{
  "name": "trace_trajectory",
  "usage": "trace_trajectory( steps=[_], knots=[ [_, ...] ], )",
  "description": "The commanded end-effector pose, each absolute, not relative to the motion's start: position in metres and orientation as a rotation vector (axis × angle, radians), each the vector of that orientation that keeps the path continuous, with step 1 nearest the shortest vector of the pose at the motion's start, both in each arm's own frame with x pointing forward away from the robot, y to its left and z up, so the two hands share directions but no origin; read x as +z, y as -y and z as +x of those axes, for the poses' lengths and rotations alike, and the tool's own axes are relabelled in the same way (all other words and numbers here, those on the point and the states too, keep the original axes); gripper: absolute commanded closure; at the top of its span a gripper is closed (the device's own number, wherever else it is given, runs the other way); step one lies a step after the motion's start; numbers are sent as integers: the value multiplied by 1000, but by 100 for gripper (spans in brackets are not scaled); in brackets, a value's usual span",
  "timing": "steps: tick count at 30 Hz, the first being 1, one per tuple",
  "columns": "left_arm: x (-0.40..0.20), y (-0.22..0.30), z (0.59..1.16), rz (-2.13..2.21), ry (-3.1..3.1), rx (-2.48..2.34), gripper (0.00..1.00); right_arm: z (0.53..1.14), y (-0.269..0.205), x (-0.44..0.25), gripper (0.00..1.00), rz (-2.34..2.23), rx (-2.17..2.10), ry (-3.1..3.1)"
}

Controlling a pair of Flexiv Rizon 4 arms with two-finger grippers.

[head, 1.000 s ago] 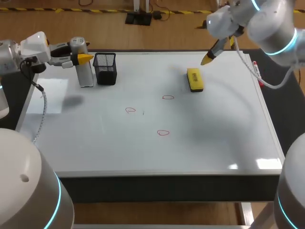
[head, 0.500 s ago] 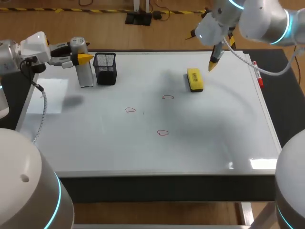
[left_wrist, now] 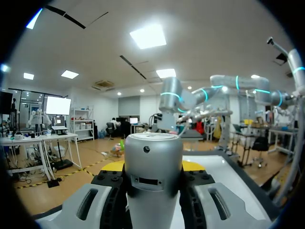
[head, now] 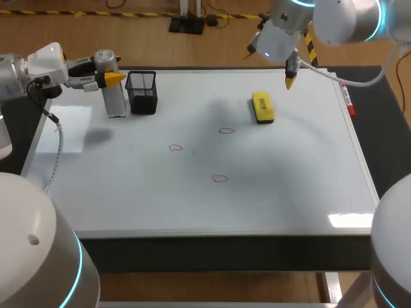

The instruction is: Pick up the inspection probe, press it on each red-marked spot on the whiteboard one by one, put down the probe, pick up the eraser, and wipe off all the red marks.

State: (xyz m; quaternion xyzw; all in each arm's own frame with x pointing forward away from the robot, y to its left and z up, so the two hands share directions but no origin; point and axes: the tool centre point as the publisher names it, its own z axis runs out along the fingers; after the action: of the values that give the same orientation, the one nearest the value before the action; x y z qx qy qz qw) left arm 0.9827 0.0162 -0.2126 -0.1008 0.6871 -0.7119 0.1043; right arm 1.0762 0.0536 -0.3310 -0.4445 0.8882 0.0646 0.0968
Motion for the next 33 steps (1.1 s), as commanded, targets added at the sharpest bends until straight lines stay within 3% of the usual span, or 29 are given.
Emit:
trace_trajectory(
  steps=[1, 18, 33],
  knots=[
    [-212, -16, 982, -298, -2023, -2099, 100, 1079, -55, -329, 0, -1371, 110, -2732],
    [-212, -16, 982, -298, -2023, -2099, 100, 1053, -57, -384, 0, -1844, 163, -2527],
    [-212, -16, 982, -298, -2023, -2099, 100, 1047, -49, -411, 0, -1991, 32, -2439]
  ],
)
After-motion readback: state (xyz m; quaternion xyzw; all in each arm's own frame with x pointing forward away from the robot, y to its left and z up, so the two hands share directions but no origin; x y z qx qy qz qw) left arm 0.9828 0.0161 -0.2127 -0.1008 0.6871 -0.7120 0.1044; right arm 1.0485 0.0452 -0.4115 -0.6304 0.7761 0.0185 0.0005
